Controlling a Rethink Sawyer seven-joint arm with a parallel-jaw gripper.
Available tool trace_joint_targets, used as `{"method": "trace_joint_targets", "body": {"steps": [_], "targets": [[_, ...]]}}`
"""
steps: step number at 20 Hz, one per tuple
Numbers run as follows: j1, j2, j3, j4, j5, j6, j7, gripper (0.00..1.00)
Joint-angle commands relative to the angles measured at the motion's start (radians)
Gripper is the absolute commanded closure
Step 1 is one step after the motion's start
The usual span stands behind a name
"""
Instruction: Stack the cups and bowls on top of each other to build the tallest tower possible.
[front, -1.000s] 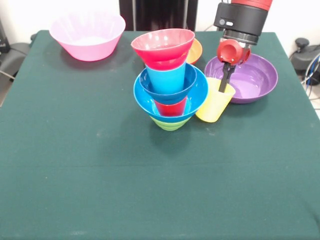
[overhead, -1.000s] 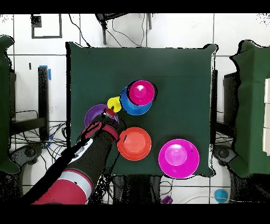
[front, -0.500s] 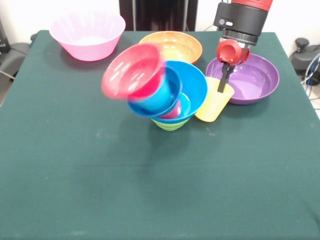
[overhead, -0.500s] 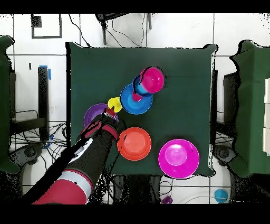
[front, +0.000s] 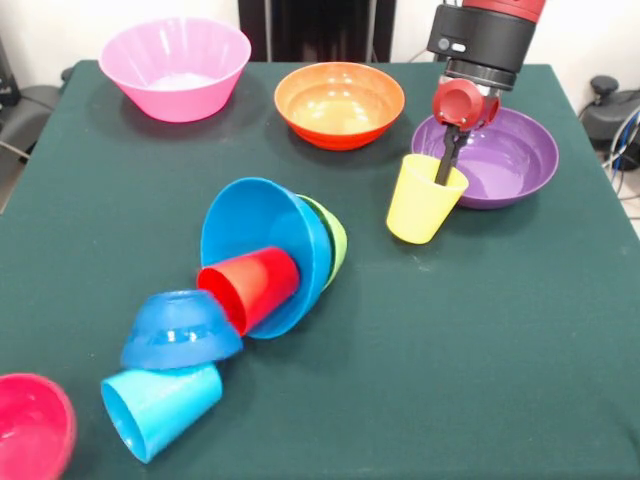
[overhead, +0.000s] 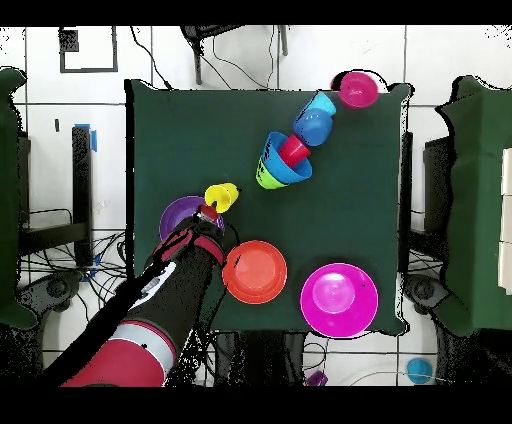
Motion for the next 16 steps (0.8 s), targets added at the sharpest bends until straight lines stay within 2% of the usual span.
{"method": "trace_joint_targets", "body": {"steps": [1, 16], "targets": [[-0.012, 0.024, 0.085, -0.033, -0.056, 0.065, 0.07, 1.0], [-0.013, 0.028, 0.089, -0.046, -0.054, 0.066, 0.068, 1.0]]}}
